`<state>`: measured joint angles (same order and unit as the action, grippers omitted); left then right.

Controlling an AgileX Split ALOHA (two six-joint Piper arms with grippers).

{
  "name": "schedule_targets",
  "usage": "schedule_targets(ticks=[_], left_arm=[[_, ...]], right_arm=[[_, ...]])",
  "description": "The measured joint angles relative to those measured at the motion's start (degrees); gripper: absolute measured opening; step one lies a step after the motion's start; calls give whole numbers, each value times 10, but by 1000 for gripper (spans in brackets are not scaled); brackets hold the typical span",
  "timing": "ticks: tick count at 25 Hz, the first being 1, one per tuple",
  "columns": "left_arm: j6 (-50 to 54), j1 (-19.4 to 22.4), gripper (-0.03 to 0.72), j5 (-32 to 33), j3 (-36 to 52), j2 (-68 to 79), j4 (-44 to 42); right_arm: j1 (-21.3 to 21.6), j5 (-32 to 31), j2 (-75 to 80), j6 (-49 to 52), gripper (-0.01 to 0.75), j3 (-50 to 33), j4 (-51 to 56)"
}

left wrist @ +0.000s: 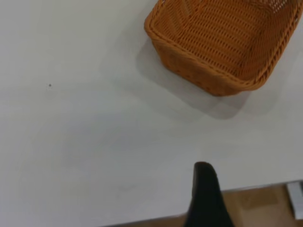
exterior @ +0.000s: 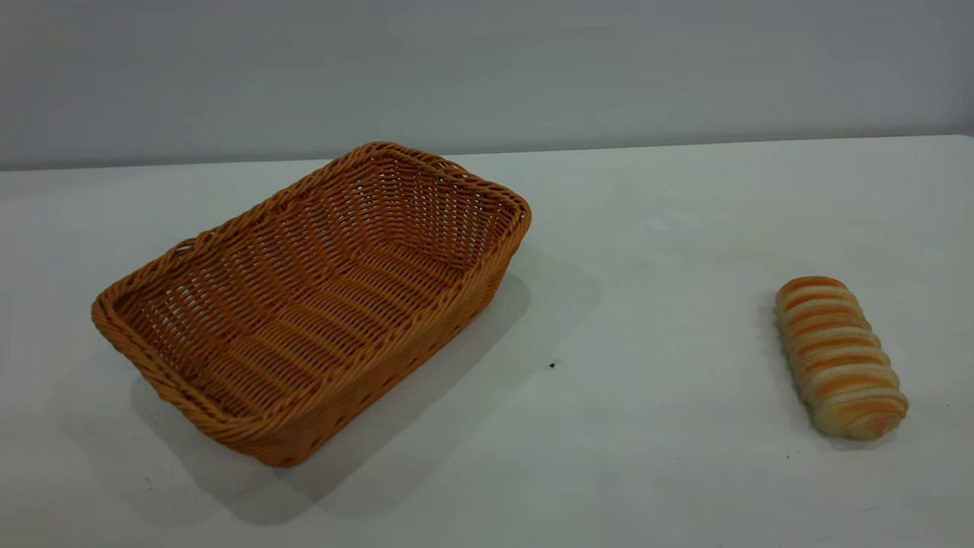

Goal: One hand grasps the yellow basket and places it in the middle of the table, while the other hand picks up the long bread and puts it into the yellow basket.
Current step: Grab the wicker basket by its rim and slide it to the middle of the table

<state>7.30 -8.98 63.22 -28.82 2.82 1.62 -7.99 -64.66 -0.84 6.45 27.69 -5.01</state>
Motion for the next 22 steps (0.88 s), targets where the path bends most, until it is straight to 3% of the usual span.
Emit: schedule_targets(ticks=[5,13,22], left_arm=[[39,0,553,-84,-8,116,0],[54,0,553,-225,-29,355,0],[84,0,553,-272,-100,599,0]], right_arm=[[-1,45,25,27,533,18,-60],[-1,85,237,106,533,62,-144],[-1,112,422,132,533,115,-153]])
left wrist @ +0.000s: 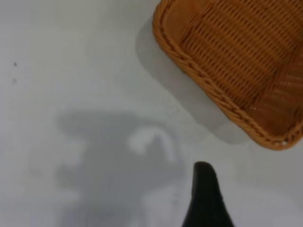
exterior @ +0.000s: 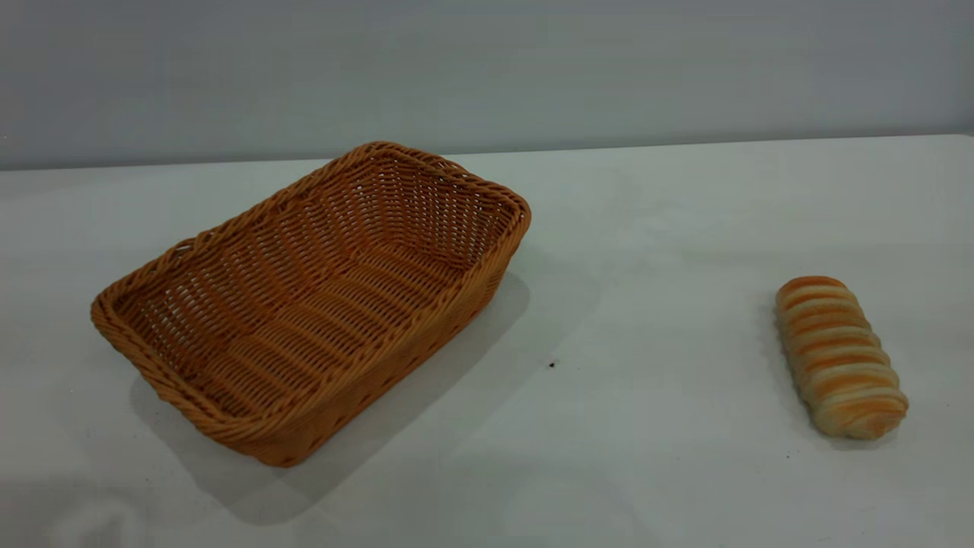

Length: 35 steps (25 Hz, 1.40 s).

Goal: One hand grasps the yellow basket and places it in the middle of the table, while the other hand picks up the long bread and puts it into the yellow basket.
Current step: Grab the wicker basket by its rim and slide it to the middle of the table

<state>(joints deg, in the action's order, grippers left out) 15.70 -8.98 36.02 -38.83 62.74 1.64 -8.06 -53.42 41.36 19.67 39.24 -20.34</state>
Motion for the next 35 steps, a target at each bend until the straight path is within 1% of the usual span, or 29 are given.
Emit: schedule_targets(ticks=[5,11,15,20,28,31,35], left_arm=[[45,0,553,-41,-10,92,0],[100,0,553,-89,-11,191,2],[129,0,553,-100,-24,255,3],[152,0,553,-93,-69,322,8],[162,0,553,-36,-145,394,30],[174,0,553,-12,-163,413,30],[183,0,553,-1,-172,437,30]], right_arm=[[0,40,54,0,533,4,11],[0,68,88,1,533,4,29],[0,79,91,1,533,4,40],[0,82,91,1,533,4,55],[0,94,91,0,533,4,67],[0,95,91,-1,533,4,68],[0,96,91,-1,533,4,68]])
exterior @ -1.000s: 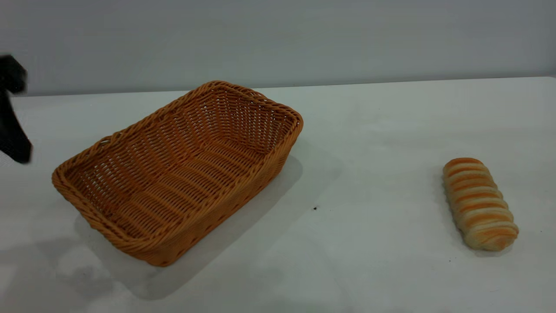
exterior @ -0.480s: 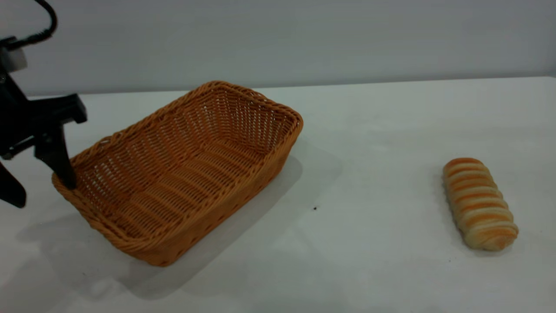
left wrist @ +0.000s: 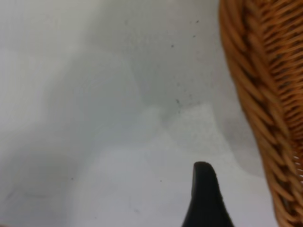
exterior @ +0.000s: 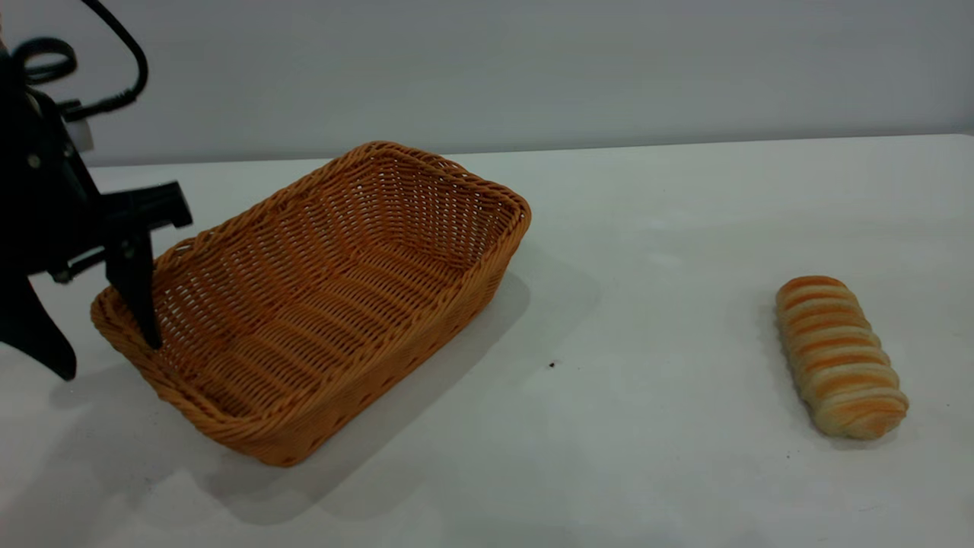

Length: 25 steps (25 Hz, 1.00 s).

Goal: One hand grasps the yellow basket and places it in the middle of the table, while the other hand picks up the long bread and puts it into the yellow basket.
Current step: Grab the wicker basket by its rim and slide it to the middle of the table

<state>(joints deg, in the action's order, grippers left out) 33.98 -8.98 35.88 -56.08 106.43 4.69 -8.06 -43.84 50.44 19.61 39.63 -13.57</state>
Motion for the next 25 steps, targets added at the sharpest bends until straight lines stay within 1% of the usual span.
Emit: schedule_targets(ticks=[3,9,11,14,22,23,25], left_arm=[[0,0,553,1,-2,17,0],[0,0,547,-18,-7,46,10],[-1,0,527,-47,-8,62,20],[-9,0,456,-74,-8,89,28],[-10,1,152,-112,-9,98,42],[-15,1,132,-114,-9,98,44],[-30,1,130,-114,-9,98,46]], right_arm=[[0,1,1,0,533,0,0],[0,2,1,0,533,0,1],[0,2,1,-1,533,0,1],[0,2,1,-4,533,0,2],[0,2,1,-6,533,0,2],[0,2,1,-6,533,0,2],[0,2,2,-6,533,0,2]])
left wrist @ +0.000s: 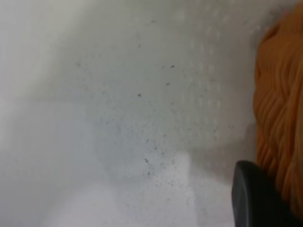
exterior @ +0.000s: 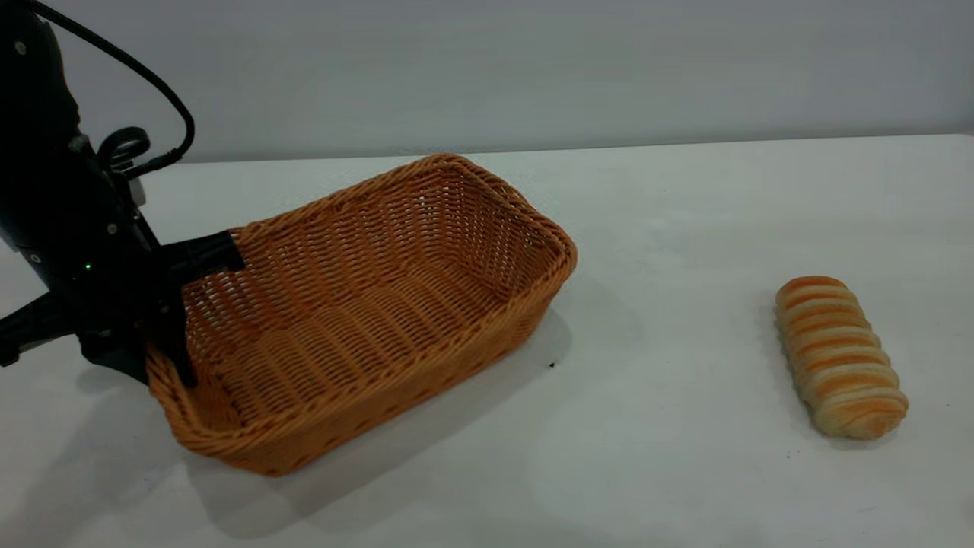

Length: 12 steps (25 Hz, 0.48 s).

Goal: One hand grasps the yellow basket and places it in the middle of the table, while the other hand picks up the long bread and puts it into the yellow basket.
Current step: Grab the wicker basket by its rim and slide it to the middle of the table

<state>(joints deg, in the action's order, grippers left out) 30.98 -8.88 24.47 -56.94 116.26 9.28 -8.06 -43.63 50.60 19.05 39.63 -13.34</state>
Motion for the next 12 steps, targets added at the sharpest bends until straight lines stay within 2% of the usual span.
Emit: schedule_targets(ticks=[5,12], left_arm=[[-50,1,130,1,-2,0,20],[-225,1,112,51,-52,-12,127]], right_arm=[[0,0,0,0,533,0,1],[0,0,0,1,533,0,4]])
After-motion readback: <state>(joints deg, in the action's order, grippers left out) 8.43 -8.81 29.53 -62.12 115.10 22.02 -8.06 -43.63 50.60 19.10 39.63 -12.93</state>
